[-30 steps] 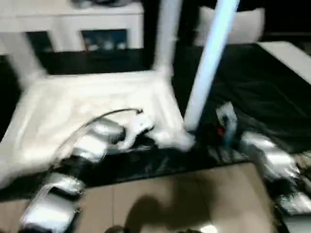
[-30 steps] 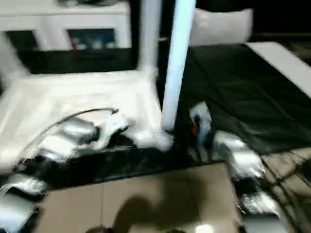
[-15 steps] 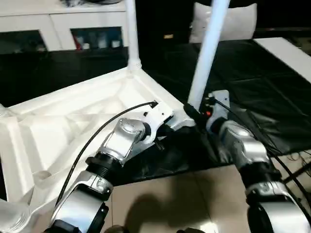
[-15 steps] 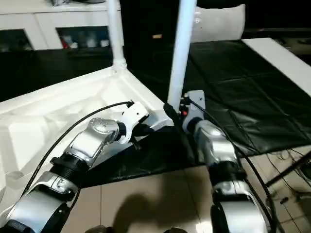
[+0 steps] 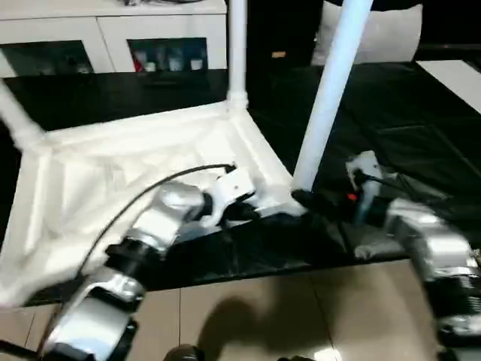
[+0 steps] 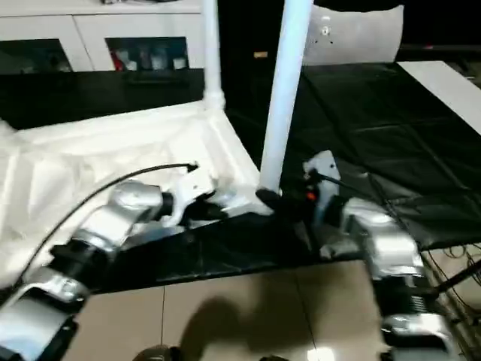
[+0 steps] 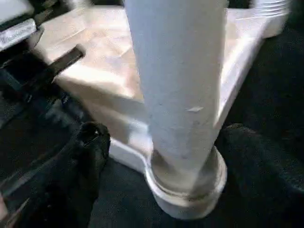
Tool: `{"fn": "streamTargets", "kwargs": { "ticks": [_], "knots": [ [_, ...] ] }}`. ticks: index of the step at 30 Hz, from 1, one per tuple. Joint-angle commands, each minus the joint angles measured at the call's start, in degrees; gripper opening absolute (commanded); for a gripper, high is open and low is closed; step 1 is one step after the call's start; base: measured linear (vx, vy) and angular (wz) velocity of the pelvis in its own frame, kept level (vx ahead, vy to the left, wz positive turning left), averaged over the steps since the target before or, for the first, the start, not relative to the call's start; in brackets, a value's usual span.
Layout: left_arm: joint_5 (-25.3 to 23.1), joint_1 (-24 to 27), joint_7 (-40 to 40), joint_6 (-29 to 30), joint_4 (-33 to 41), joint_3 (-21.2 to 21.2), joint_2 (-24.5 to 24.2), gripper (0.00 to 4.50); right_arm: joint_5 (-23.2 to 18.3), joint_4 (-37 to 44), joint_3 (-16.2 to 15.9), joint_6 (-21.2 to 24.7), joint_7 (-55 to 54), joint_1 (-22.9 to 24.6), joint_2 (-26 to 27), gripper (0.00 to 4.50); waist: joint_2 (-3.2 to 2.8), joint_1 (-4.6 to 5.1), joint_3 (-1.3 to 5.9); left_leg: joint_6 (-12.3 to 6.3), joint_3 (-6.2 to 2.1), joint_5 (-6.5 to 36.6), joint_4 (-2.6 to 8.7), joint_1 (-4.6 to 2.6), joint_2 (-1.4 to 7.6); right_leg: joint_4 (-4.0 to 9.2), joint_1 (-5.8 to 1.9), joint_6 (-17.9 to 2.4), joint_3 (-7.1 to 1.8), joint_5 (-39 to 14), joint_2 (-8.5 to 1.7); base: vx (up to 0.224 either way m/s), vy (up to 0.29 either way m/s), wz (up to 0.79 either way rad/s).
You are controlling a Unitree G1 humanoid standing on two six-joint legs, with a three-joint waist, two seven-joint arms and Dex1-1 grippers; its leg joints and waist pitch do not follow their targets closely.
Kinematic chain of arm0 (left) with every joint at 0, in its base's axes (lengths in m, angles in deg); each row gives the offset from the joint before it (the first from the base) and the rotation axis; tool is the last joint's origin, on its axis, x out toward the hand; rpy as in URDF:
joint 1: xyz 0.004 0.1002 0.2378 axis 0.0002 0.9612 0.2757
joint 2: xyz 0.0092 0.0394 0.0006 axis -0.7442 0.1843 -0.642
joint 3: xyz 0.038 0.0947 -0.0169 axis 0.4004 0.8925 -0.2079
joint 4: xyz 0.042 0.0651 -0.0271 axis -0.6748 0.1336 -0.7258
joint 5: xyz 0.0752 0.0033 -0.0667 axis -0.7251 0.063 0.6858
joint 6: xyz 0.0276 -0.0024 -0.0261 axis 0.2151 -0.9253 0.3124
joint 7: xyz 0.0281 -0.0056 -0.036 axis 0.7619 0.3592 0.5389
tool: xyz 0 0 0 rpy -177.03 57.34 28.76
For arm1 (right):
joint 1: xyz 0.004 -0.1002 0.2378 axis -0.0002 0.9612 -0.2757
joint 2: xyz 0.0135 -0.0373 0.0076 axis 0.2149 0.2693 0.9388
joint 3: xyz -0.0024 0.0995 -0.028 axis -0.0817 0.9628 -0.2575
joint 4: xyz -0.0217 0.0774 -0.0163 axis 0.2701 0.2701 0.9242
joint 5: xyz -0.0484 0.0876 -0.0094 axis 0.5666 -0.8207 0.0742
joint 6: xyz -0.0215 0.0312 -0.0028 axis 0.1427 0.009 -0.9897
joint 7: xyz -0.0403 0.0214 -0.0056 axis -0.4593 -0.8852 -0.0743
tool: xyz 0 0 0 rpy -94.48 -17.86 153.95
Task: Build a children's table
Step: Rotate leg to tighten
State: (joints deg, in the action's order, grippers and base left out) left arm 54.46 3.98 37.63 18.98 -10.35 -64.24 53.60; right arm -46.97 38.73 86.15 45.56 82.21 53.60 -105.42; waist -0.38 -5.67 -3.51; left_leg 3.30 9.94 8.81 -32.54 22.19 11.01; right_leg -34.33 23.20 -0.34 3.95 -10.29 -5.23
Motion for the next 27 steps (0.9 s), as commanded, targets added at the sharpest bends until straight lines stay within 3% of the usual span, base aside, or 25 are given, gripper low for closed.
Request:
{"fn": "streamTargets", "kwargs": {
  "ticks": [1, 5, 9, 11, 16, 27],
  "knots": [
    [1.33, 0.31, 5.44, -3.63, 1.99, 2.0, -0.76, 0.0, 0.08, 1.96, -1.23, -0.29, 3.74, 0.95, -1.93, 4.25, 0.39, -0.01, 3.85, -4.13, -0.16, 12.54, 3.21, -1.07, 2.06, 4.06, -3.15, -13.34, -2.18, -8.88, -2.97, 0.0, 0.0, 0.0],
    [2.12, 0.89, 10.99, -6.19, 2.89, 3.08, -3.25, 0.0, -1.14, 4.02, -2.58, 0.02, 9.81, 2.06, -4.82, 4.25, 0.33, -0.59, 3.87, -4.24, -0.06, 12.38, 3.18, -1.07, 2.25, 3.87, -3.07, -13.51, -2.21, -8.67, -3.01, 0.0, 0.0, 0.0],
    [2.54, 1.26, 17.25, -9.99, 3.67, 5.14, -6.01, 0.0, -1.44, 5.48, -5.36, 0.41, 16.01, 2.15, -7.13, 3.92, 0.61, -1.02, 3.87, -3.86, -0.05, 13.02, 3.24, -1.2, 2.39, 3.86, -2.97, -13.42, -2.24, -10.1, -3.06, 0.0, 0.0, 0.0],
    [2.55, 1.36, 18.26, -10.45, 4.02, 5.58, -6.38, 0.0, -1.35, 5.54, -5.79, 0.4, 16.6, 2.05, -7.08, 3.67, 0.4, -1.12, 3.91, -3.62, -0.07, 13.17, 3.24, -1.21, 2.39, 3.78, -2.88, -13.46, -2.27, -10.45, -3.15, 0.0, 0.0, 0.0],
    [2.5, 1.16, 20.3, -11.82, 3.92, 6.26, -6.82, 0.0, -1.3, 5.59, -7.9, 1.24, 19.73, 1.86, -7.04, 3.24, 0.6, -1.28, 4.07, -3.69, -0.03, 12.04, 3.07, -1.2, 2.37, 3.49, -2.94, -13.88, -2.27, -8.89, -3.13, 0.0, 0.0, 0.0],
    [3.2, 0.83, 20.17, -11.77, 2.81, 5.82, -6.55, 0.0, -2.81, 4.49, -8.53, 2.43, 23.01, 2.61, -7.05, 2.28, 0.68, -1.96, 4.06, -3.96, 0.03, 10.86, 2.84, -1.21, 2.31, 3.31, -2.95, -13.94, -2.31, -8.17, -3.14, 0.0, 0.0, 0.0]
  ]
}}
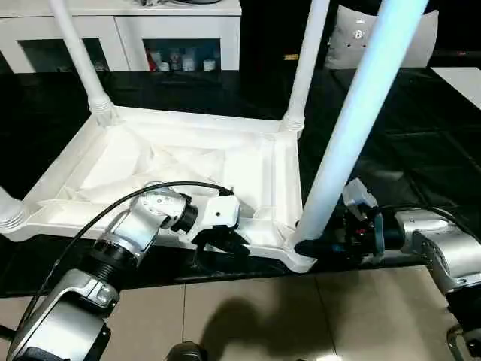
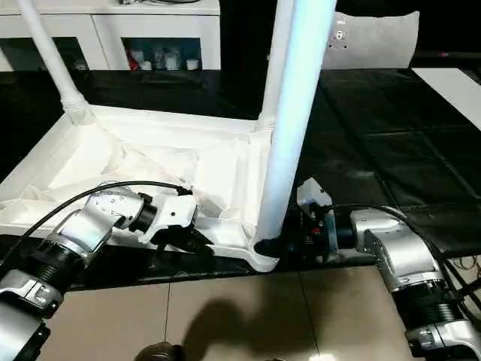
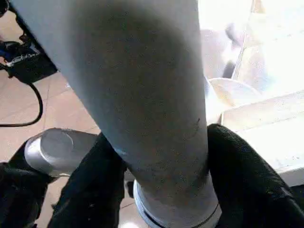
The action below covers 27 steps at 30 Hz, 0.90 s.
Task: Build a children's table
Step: Rotate leg to tighten
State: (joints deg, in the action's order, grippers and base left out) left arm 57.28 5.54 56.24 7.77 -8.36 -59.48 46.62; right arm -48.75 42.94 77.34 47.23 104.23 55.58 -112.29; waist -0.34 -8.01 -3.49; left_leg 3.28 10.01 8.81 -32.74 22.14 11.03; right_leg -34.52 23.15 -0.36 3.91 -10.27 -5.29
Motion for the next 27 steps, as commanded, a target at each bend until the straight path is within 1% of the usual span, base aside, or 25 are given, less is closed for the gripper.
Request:
{"fn": "streamTargets", "kwargs": {
  "ticks": [1, 2, 5, 7, 8, 9, 10, 11, 12, 13, 14, 15, 16, 17, 18, 19, 20, 21, 22, 23, 24, 25, 26, 27],
  "knots": [
    [0.5, -0.58, 1.28, 0.03, 0.94, 0.88, 0.56, 0.0, -1.48, 0.52, 0.49, 1.14, 0.94, 1.08, 0.05, 2.22, 0.59, 0.39, 3.95, -3.89, -0.04, 11.02, 3.07, -1.17, 2.26, 3.52, -2.85, -13.85, -2.27, -8.55, -3.04, 0.0, 0.0, 0.0],
    [0.5, -0.58, 1.28, 0.03, 0.94, 0.88, 0.56, 0.0, -1.48, 0.52, 0.49, 1.14, 0.94, 1.08, 0.05, 2.22, 0.59, 0.39, 3.95, -3.89, -0.04, 11.02, 3.07, -1.17, 2.26, 3.52, -2.85, -13.85, -2.27, -8.55, -3.04, 0.0, 0.0, 0.0],
    [1.67, -0.05, -0.32, 3.09, 1.89, -0.29, 1.57, 0.0, -2.74, 1.96, 1.23, 3.23, -0.58, 2.25, 1.08, 2.17, 0.62, 0.21, 3.96, -3.81, -0.09, 11.14, 3.08, -1.21, 2.28, 3.54, -2.87, -13.74, -2.26, -9.1, -3.07, 0.0, 0.0, 0.0],
    [2.41, 0.26, -2.15, 6.11, 2.83, -1.24, 2.57, 0.0, -2.92, 2.72, 1.72, 5.79, -4.54, 2.43, 2.78, 2.14, 0.69, 0.31, 3.86, -3.75, -0.1, 11.25, 3.16, -1.14, 2.24, 3.62, -2.87, -13.55, -2.25, -9.69, -3.0, 0.0, 0.0, 0.0],
    [2.29, 0.25, -3.21, 7.46, 3.1, -1.48, 2.96, 0.0, -2.57, 2.77, 1.88, 6.99, -7.13, 2.18, 3.93, 2.14, 0.68, 0.38, 3.83, -3.56, -0.07, 11.48, 3.21, -1.21, 2.25, 3.66, -2.81, -13.49, -2.28, -10.25, -2.98, 0.0, 0.0, 0.0],
    [2.12, 0.21, -4.47, 8.78, 3.29, -1.74, 3.43, 0.0, -1.96, 2.77, 2.05, 7.77, -10.04, 1.91, 5.25, 2.14, 0.61, 0.64, 3.48, -2.54, -0.12, 13.52, 3.4, -1.21, 2.12, 4.1, -2.62, -12.5, -2.33, -14.52, -3.09, 0.0, 0.0, 0.0],
    [2.01, 0.16, -5.56, 9.87, 3.35, -1.97, 3.88, 0.0, -1.14, 2.62, 2.15, 7.81, -12.58, 1.65, 6.37, 2.14, 0.62, 0.73, 3.4, -2.12, -0.19, 14.37, 3.44, -1.22, 2.05, 4.25, -2.55, -12.03, -2.31, -16.37, -3.12, 0.0, 0.0, 0.0],
    [1.96, 0.08, -6.76, 11.1, 3.37, -2.28, 4.46, 0.0, -0.08, 1.98, 2.3, 7.56, -15.43, 1.22, 7.67, 2.14, 0.72, 1.07, 3.26, -0.96, -0.3, 16.15, 3.63, -1.26, 1.97, 4.56, -2.43, -10.79, -2.33, -20.1, -3.23, 0.0, 0.0, 0.0],
    [1.71, -0.16, -9.31, 12.86, 3.24, -2.81, 5.77, 0.0, 1.56, -1.17, 2.55, 7.25, -19.82, -0.42, 9.96, 2.13, 0.43, 1.36, 3.15, -0.31, -0.45, 16.98, 3.74, -1.25, 1.92, 4.66, -2.32, -10.35, -2.32, -21.61, -3.3, 0.0, 0.0, 0.0],
    [1.43, -0.4, -11.75, 14.46, 3.1, -3.28, 7.04, 0.0, 2.98, -4.44, 2.87, 6.95, -24.1, -2.11, 12.27, 2.13, 0.68, 2.22, 3.11, 0.63, -0.72, 18.17, 3.93, -0.97, 1.72, 4.82, -2.59, -9.36, -2.06, -23.89, -3.22, 0.0, 0.0, 0.0],
    [0.9, -1.08, -16.37, 16.92, 2.38, -4.17, 9.51, 0.0, 4.83, -10.24, 4.09, 7.19, -33.05, -5.32, 17.01, 2.13, 0.57, 3.1, 3.02, 1.53, -0.79, 19.47, 3.97, -1.08, 1.62, 4.88, -2.29, -8.97, -1.97, -25.9, -3.18, 0.0, 0.0, 0.0],
    [0.45, -1.7, -19.47, 18.2, 1.57, -4.7, 11.09, 0.0, 5.14, -12.1, 5.62, 8.03, -38.37, -6.69, 19.27, 2.13, 0.56, 4.26, 2.89, 2.47, -1.12, 19.84, 4.03, -0.64, 1.42, 4.81, -2.5, -8.48, -1.83, -27.18, -3.21, 0.0, 0.0, 0.0],
    [0.41, -1.77, -19.78, 18.36, 1.48, -4.75, 11.26, 0.0, 5.2, -12.2, 5.79, 8.12, -38.9, -6.81, 19.44, 2.11, 0.45, 4.61, 2.92, 2.68, -1.21, 20.58, 4.08, -0.78, 1.34, 5.08, -2.41, -8.08, -1.7, -28.22, -3.15, 0.0, 0.0, 0.0],
    [0.1, -2.36, -22.28, 19.7, 0.77, -5.15, 12.67, 0.0, 5.66, -13.05, 7.13, 8.81, -43.18, -7.74, 20.81, 2.1, -0.05, 4.76, 3.0, 2.77, -1.28, 21.66, 3.99, -1.17, 1.36, 5.38, -2.25, -7.76, -1.7, -28.74, -3.2, 0.0, 0.0, 0.0],
    [-0.22, -3.01, -24.9, 21.15, 0.0, -5.55, 14.23, 0.0, 6.34, -13.74, 8.42, 9.41, -47.5, -8.67, 21.98, 2.09, 0.04, 5.38, 2.96, 2.44, -1.13, 22.65, 3.89, -1.37, 1.34, 5.57, -1.99, -7.9, -1.84, -27.77, -2.91, 0.0, 0.0, 0.0],
    [-0.63, -3.67, -28.03, 22.45, -0.81, -6.0, 15.77, 0.0, 6.81, -14.38, 9.1, 9.43, -50.8, -9.33, 23.06, 2.09, 0.32, 5.54, 3.1, 1.87, -1.01, 22.68, 3.75, -1.48, 1.2, 5.75, -2.0, -8.1, -1.87, -26.75, -2.81, 0.0, 0.0, 0.0],
    [-1.28, -4.23, -30.08, 22.46, -1.78, -5.95, 16.82, 0.0, 7.02, -15.04, 9.43, 8.82, -52.66, -9.83, 23.89, 2.09, 0.32, 5.64, 3.19, 1.67, -0.94, 22.15, 3.76, -1.43, 1.24, 5.6, -2.05, -8.38, -1.98, -25.6, -2.75, 0.0, 0.0, 0.0],
    [-2.22, -4.96, -32.79, 22.56, -3.0, -5.91, 18.29, 0.0, 7.78, -15.97, 9.69, 7.47, -55.11, -10.54, 25.14, 2.09, 0.27, 5.62, 3.26, 0.96, -0.72, 21.19, 3.67, -1.45, 1.21, 5.64, -1.95, -9.03, -2.07, -23.23, -2.67, 0.0, 0.0, 0.0],
    [-2.75, -5.32, -34.07, 22.58, -3.6, -5.88, 19.03, 0.0, 8.28, -16.5, 9.76, 6.62, -56.29, -10.92, 25.81, 2.09, 0.43, 5.49, 3.28, 0.42, -0.65, 20.49, 3.63, -1.3, 1.01, 5.66, -2.18, -9.05, -2.0, -22.57, -2.57, 0.0, 0.0, 0.0],
    [-2.95, -5.55, -34.98, 22.96, -3.78, -6.25, 19.82, 0.0, 8.58, -17.06, 9.78, 5.25, -56.14, -11.21, 26.39, 2.09, 0.46, 5.44, 3.35, 0.16, -0.58, 19.95, 3.59, -1.18, 1.02, 5.6, -2.26, -9.08, -2.05, -22.05, -2.65, 0.0, 0.0, 0.0],
    [-2.87, -5.7, -35.47, 23.23, -3.8, -6.67, 20.39, 0.0, 8.38, -17.47, 9.91, 4.18, -55.24, -11.39, 26.85, 2.42, 0.15, 5.28, 3.39, -0.15, -0.58, 19.48, 3.57, -1.19, 1.13, 5.55, -2.3, -9.3, -2.09, -21.14, -2.74, 0.0, 0.0, 0.0],
    [-2.87, -5.7, -35.47, 23.23, -3.8, -6.67, 20.39, 0.0, 8.38, -17.47, 9.91, 4.18, -55.24, -11.39, 26.85, 2.42, 0.2, 5.22, 3.42, -0.36, -0.54, 19.05, 3.58, -1.18, 1.14, 5.58, -2.35, -9.43, -2.08, -20.42, -2.67, 0.0, 0.0, 0.0],
    [-2.95, -5.84, -35.88, 23.2, -3.7, -6.88, 20.73, 0.0, 8.19, -17.69, 10.16, 3.51, -54.47, -11.49, 27.17, 2.74, 0.27, 5.19, 3.43, -0.59, -0.52, 18.67, 3.59, -1.11, 1.15, 5.48, -2.42, -9.6, -2.09, -19.56, -2.6, 0.0, 0.0, 0.0],
    [-3.25, -5.98, -36.16, 22.7, -3.59, -6.76, 20.71, 0.0, 8.02, -16.94, 9.95, 2.8, -53.05, -11.08, 27.19, 2.76, 0.24, 5.09, 3.51, -1.05, -0.48, 17.84, 3.61, -1.04, 1.2, 5.22, -2.55, -10.27, -2.11, -17.34, -2.48, 0.0, 0.0, 0.0]
  ]
}}
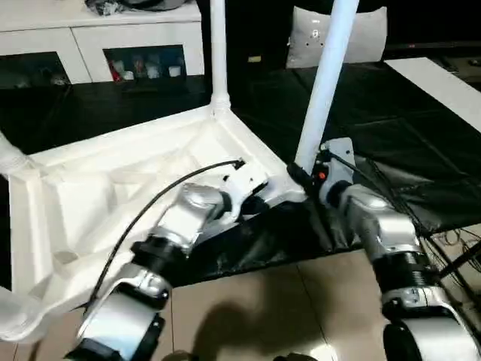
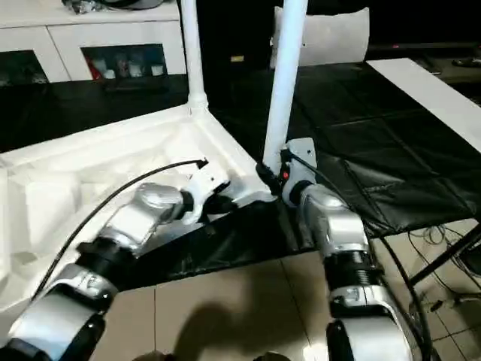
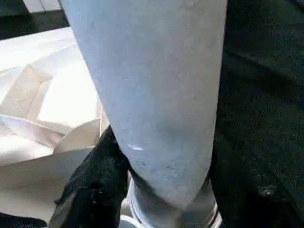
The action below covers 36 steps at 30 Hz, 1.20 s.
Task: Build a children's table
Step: Rotate leg to tighten
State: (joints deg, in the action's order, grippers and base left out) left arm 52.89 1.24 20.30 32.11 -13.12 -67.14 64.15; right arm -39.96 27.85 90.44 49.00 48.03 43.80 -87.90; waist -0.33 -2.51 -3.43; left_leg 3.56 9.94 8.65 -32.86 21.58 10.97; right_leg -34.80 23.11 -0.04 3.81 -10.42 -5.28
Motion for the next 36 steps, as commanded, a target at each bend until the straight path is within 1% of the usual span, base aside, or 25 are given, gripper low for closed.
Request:
{"fn": "streamTargets", "kwargs": {
  "ticks": [1, 2, 4, 5, 6, 7, 8, 10, 11, 12, 13, 16, 17, 18, 19, 21, 22, 23, 24, 25, 26, 29, 30, 31, 36],
  "knots": [
    [1.1, -1.61, -0.11, -1.71, 1.25, 0.96, 3.04, 0.0, -0.82, -1.53, -3.22, 0.99, 3.45, 0.92, 2.69, 2.76, 0.22, -0.48, 3.51, -1.46, -0.4, 17.62, 3.72, -0.48, 1.28, 5.42, -2.58, -10.78, -2.01, -16.46, -2.51, 0.0, 0.0, 0.0],
    [0.95, -1.18, 0.78, -2.45, 1.64, 1.35, 1.98, 0.0, -1.2, 0.48, -3.55, 0.62, 5.22, 2.37, 1.84, 2.96, 0.0, -0.59, 3.37, -1.67, -0.37, 17.74, 3.78, -0.45, 1.29, 5.52, -2.58, -10.91, -1.99, -16.11, -2.52, 0.0, 0.0, 0.0],
    [0.95, -0.76, 1.91, -4.01, 1.77, 1.77, 0.76, 0.0, -1.29, 2.35, -3.99, -0.59, 7.59, 3.96, 0.26, 3.16, 0.17, -0.95, 3.49, -2.06, -0.34, 17.08, 3.74, -0.45, 1.33, 5.44, -2.77, -10.57, -2.04, -15.4, -2.55, 0.0, 0.0, 0.0],
    [0.95, -0.65, 2.1, -4.23, 1.88, 1.84, 0.54, 0.0, -1.3, 2.71, -4.13, -0.78, 8.1, 4.25, -0.06, 3.21, 0.05, -1.08, 3.41, -2.18, -0.35, 16.93, 3.77, -0.43, 1.33, 5.42, -2.73, -10.61, -2.03, -15.18, -2.57, 0.0, 0.0, 0.0],
    [1.06, -0.15, 3.42, -5.66, 2.15, 2.1, -0.74, 0.0, -1.42, 3.95, -4.23, -1.93, 10.65, 5.44, -2.14, 3.29, 0.2, -1.31, 3.48, -2.57, -0.35, 15.76, 3.73, -0.33, 1.3, 5.31, -2.92, -10.84, -2.0, -14.12, -2.62, 0.0, 0.0, 0.0],
    [1.03, 0.17, 4.43, -6.31, 2.35, 2.28, -1.55, 0.0, -1.66, 4.53, -4.18, -2.59, 12.63, 6.01, -3.39, 3.29, 0.0, -1.46, 3.44, -2.73, -0.33, 15.63, 3.72, -0.35, 1.34, 5.31, -2.92, -10.93, -2.01, -13.85, -2.63, 0.0, 0.0, 0.0],
    [0.99, 0.37, 5.09, -6.71, 2.47, 2.38, -2.06, 0.0, -1.82, 4.84, -4.12, -3.02, 13.92, 6.33, -4.18, 3.54, 0.15, -1.51, 3.48, -3.09, -0.27, 15.38, 3.62, -0.32, 1.38, 5.24, -2.99, -11.25, -2.06, -12.91, -2.64, 0.0, 0.0, 0.0],
    [0.96, 0.58, 5.88, -7.25, 2.58, 2.51, -2.61, 0.0, -2.03, 5.23, -4.09, -3.3, 15.2, 6.65, -4.91, 3.65, 0.01, -1.54, 3.47, -3.31, -0.28, 14.38, 3.66, -0.27, 1.41, 5.04, -2.97, -12.06, -2.01, -11.38, -2.56, 0.0, 0.0, 0.0],
    [1.05, 0.85, 7.28, -7.9, 2.71, 2.6, -3.58, 0.0, -2.47, 6.29, -4.11, -3.48, 17.68, 7.36, -6.42, 3.7, 0.08, -1.52, 3.43, -3.34, -0.28, 14.45, 3.67, -0.23, 1.4, 5.04, -3.02, -12.14, -1.98, -11.43, -2.54, 0.0, 0.0, 0.0],
    [1.51, 1.37, 10.45, -9.98, 2.73, 2.74, -5.43, 0.0, -3.05, 8.47, -4.4, -3.93, 22.66, 8.84, -9.46, 3.82, 0.09, -1.69, 3.36, -3.57, -0.35, 14.82, 3.7, -0.32, 1.48, 5.13, -3.08, -12.08, -1.96, -12.18, -2.64, 0.0, 0.0, 0.0],
    [1.51, 1.37, 10.45, -9.98, 2.73, 2.74, -5.43, 0.0, -3.05, 8.47, -4.4, -3.93, 22.66, 8.84, -9.46, 3.82, 0.13, -1.7, 3.34, -3.8, -0.29, 15.04, 3.73, -0.32, 1.5, 5.24, -3.12, -12.01, -1.97, -12.49, -2.55, 0.0, 0.0, 0.0],
    [2.18, 2.07, 15.16, -13.35, 2.79, 3.46, -7.84, 0.0, -2.56, 10.47, -6.01, -4.86, 28.92, 10.5, -13.53, 4.26, -0.1, -2.21, 3.43, -4.45, -0.3, 13.76, 3.64, -0.36, 1.71, 4.97, -3.02, -12.78, -1.98, -10.69, -2.68, 0.0, 0.0, 0.0],
    [2.52, 2.25, 16.36, -14.41, 2.85, 3.73, -8.39, 0.0, -2.4, 10.69, -6.49, -5.29, 30.03, 10.77, -14.41, 4.26, -0.15, -2.26, 3.45, -4.43, -0.28, 13.66, 3.65, -0.37, 1.77, 4.91, -3.03, -12.93, -2.0, -10.51, -2.7, 0.0, 0.0, 0.0],
    [3.67, 2.69, 19.54, -15.38, 3.3, 4.06, -9.49, 0.0, -1.04, 10.48, -7.57, -7.93, 31.79, 11.03, -16.18, 4.26, -0.16, -2.49, 3.45, -4.38, -0.27, 13.53, 3.65, -0.41, 1.87, 4.86, -2.98, -13.13, -1.98, -10.32, -2.74, 0.0, 0.0, 0.0],
    [3.99, 2.82, 20.96, -16.04, 3.3, 4.28, -10.04, 0.0, -0.42, 10.31, -7.98, -9.18, 32.71, 11.1, -16.96, 4.26, -0.16, -2.56, 3.4, -4.28, -0.22, 13.34, 3.68, -0.37, 1.91, 4.76, -2.95, -13.52, -2.03, -9.8, -2.76, 0.0, 0.0, 0.0],
    [3.86, 2.82, 24.26, -18.38, 2.73, 5.11, -11.61, 0.0, -1.47, 11.07, -8.47, -9.58, 37.43, 11.63, -18.75, 4.26, -0.13, -2.62, 3.44, -4.31, -0.2, 13.62, 3.6, -0.37, 1.89, 4.69, -2.99, -13.72, -1.99, -9.71, -2.74, 0.0, 0.0, 0.0],
    [3.83, 2.78, 25.82, -19.36, 2.54, 5.5, -12.34, 0.0, -2.18, 11.41, -8.63, -9.5, 39.6, 11.79, -19.45, 4.26, 0.06, -2.87, 3.53, -4.73, -0.14, 13.2, 3.49, -0.43, 1.93, 4.52, -3.05, -14.07, -2.0, -9.2, -2.77, 0.0, 0.0, 0.0],
    [3.83, 2.78, 25.82, -19.36, 2.54, 5.5, -12.34, 0.0, -2.18, 11.41, -8.63, -9.5, 39.6, 11.79, -19.45, 4.26, -0.07, -2.96, 3.49, -5.01, -0.13, 13.04, 3.5, -0.39, 1.98, 4.54, -3.03, -14.13, -2.01, -9.17, -2.78, 0.0, 0.0, 0.0],
    [3.84, 2.62, 28.17, -21.07, 2.1, 5.91, -13.54, 0.0, -3.23, 12.06, -8.97, -9.3, 43.05, 12.07, -20.79, 4.26, 0.08, -3.2, 3.54, -5.28, -0.05, 12.56, 3.43, -0.4, 2.08, 4.44, -3.02, -14.28, -2.03, -8.8, -2.8, 0.0, 0.0, 0.0],
    [3.77, 2.49, 29.21, -21.98, 1.78, 6.06, -14.07, 0.0, -3.64, 12.27, -9.18, -9.25, 44.61, 12.12, -21.31, 4.02, -0.03, -3.45, 3.52, -5.52, -0.09, 12.39, 3.42, -0.38, 2.13, 4.38, -3.02, -14.27, -2.02, -8.83, -2.88, 0.0, 0.0, 0.0],
    [3.74, 2.38, 30.56, -22.74, 1.69, 6.34, -14.75, 0.0, -3.98, 12.42, -9.51, -9.27, 46.29, 12.08, -21.76, 4.02, 0.19, -3.49, 3.6, -5.54, -0.06, 12.18, 3.41, -0.37, 2.17, 4.33, -3.08, -14.3, -2.01, -8.78, -2.89, 0.0, 0.0, 0.0],
    [3.89, 2.29, 32.63, -24.14, 1.65, 6.69, -15.63, 0.0, -4.52, 12.65, -10.05, -9.38, 48.25, 12.03, -22.35, 3.89, 0.0, -3.83, 3.56, -5.37, -0.07, 12.28, 3.4, -0.47, 2.23, 4.28, -2.87, -14.47, -2.02, -9.02, -2.92, 0.0, 0.0, 0.0],
    [4.23, 2.24, 34.8, -24.98, 1.94, 7.17, -16.56, 0.0, -5.38, 13.09, -10.39, -10.19, 50.5, 12.17, -23.03, 3.63, 0.15, -3.99, 3.62, -5.16, -0.07, 12.5, 3.41, -0.53, 2.27, 4.24, -2.92, -14.42, -2.05, -9.62, -3.07, 0.0, 0.0, 0.0],
    [4.28, 2.21, 35.13, -25.13, 1.97, 7.26, -16.69, 0.0, -5.56, 13.2, -10.43, -10.24, 50.91, 12.22, -23.16, 3.63, 0.33, -3.96, 3.68, -5.21, -0.03, 12.53, 3.4, -0.48, 2.28, 4.24, -2.99, -14.31, -2.07, -9.75, -3.07, 0.0, 0.0, 0.0],
    [4.54, 1.7, 36.8, -26.44, 1.52, 7.43, -17.05, 0.0, -6.8, 14.6, -11.2, -8.93, 54.72, 12.73, -24.07, 3.19, 0.33, -4.33, 3.82, -5.21, -0.01, 11.47, 3.25, -0.45, 2.27, 4.04, -2.95, -14.37, -2.07, -9.43, -3.07, 0.0, 0.0, 0.0]
  ]
}}
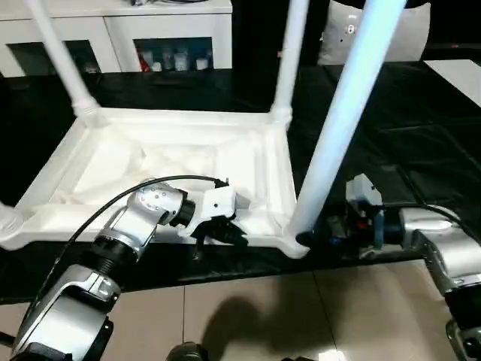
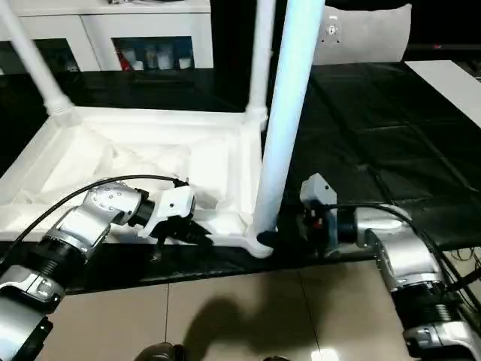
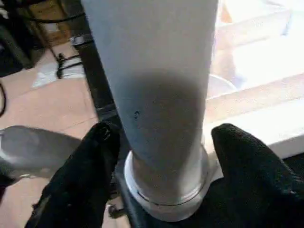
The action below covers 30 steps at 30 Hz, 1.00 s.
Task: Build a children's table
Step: Rotate leg to tighten
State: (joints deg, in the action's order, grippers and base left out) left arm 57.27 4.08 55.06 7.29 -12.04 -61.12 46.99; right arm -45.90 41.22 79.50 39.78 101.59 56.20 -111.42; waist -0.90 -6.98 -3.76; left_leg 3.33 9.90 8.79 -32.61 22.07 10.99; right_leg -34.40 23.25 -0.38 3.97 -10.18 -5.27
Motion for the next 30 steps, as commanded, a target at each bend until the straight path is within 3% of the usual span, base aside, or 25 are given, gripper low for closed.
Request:
{"fn": "streamTargets", "kwargs": {
  "ticks": [1, 5, 17, 21, 25, 26, 28, 30],
  "knots": [
    [0.15, -1.2, 2.12, -1.78, 0.32, 1.41, 0.13, 0.0, -0.79, 1.25, -0.38, 0.21, 1.4, 0.37, -0.55, 3.1, 0.89, 0.1, 4.15, -4.98, 0.01, 11.39, 3.01, -0.93, 2.25, 3.66, -3.08, -14.02, -2.22, -9.84, -3.12, 0.0, 0.0, 0.0],
    [0.04, -1.45, 2.96, -2.89, -0.42, 1.59, 0.23, 0.0, -1.3, 1.35, -1.13, 1.7, 3.68, 0.52, -0.69, 2.72, 1.21, -0.09, 4.38, -4.92, 0.08, 11.09, 2.87, -1.0, 2.21, 3.66, -3.14, -13.85, -2.23, -10.23, -3.13, 0.0, 0.0, 0.0],
    [0.77, -1.1, 3.99, -2.9, -0.54, 1.33, 0.36, 0.0, -2.82, 2.86, -1.85, 4.69, 5.74, 1.68, -0.79, 1.98, 1.12, -1.08, 4.5, -4.01, -0.01, 11.31, 2.71, -1.0, 2.22, 3.52, -3.02, -12.97, -2.27, -12.02, -3.19, 0.0, 0.0, 0.0],
    [2.13, -0.28, 1.0, 2.35, 1.55, -0.3, 2.22, 0.0, -5.51, 5.07, -0.97, 7.89, 4.25, 3.77, 0.96, 1.93, 1.02, -1.12, 4.43, -3.42, -0.04, 12.45, 2.73, -1.02, 2.22, 3.67, -2.95, -12.73, -2.29, -13.81, -3.18, 0.0, 0.0, 0.0],
    [2.48, 0.16, -0.76, 4.13, 2.65, -0.88, 3.12, 0.0, -5.94, 6.52, -0.78, 9.47, 1.8, 4.94, 1.95, 1.93, 0.89, -1.12, 4.42, -2.97, -0.16, 13.0, 2.86, -1.04, 2.22, 3.8, -2.9, -12.14, -2.28, -14.98, -3.16, 0.0, 0.0, 0.0],
    [1.92, 0.44, -3.63, 6.23, 3.5, -1.11, 4.41, 0.0, -4.13, 5.7, -0.56, 11.26, -4.18, 5.15, 4.36, 1.93, 0.7, -1.18, 4.46, -2.84, -0.21, 13.26, 2.84, -1.12, 2.24, 3.83, -2.85, -12.13, -2.26, -15.19, -3.21, 0.0, 0.0, 0.0],
    [1.21, 0.31, -7.36, 8.91, 3.55, -1.46, 6.23, 0.0, -0.86, 2.23, 0.24, 10.71, -12.55, 3.83, 8.2, 1.93, 0.55, -0.65, 4.19, -1.5, -0.34, 15.24, 3.08, -1.12, 2.0, 4.12, -2.67, -11.43, -2.2, -18.07, -3.23, 0.0, 0.0, 0.0],
    [1.01, 0.07, -9.09, 10.06, 3.35, -1.67, 7.26, 0.0, 0.48, 0.35, 0.98, 10.74, -16.91, 2.78, 10.09, 1.93, 0.74, 0.64, 3.94, 0.62, -0.72, 18.07, 3.51, -1.05, 1.75, 4.65, -2.81, -9.44, -1.89, -23.72, -3.31, 0.0, 0.0, 0.0]
  ]
}}
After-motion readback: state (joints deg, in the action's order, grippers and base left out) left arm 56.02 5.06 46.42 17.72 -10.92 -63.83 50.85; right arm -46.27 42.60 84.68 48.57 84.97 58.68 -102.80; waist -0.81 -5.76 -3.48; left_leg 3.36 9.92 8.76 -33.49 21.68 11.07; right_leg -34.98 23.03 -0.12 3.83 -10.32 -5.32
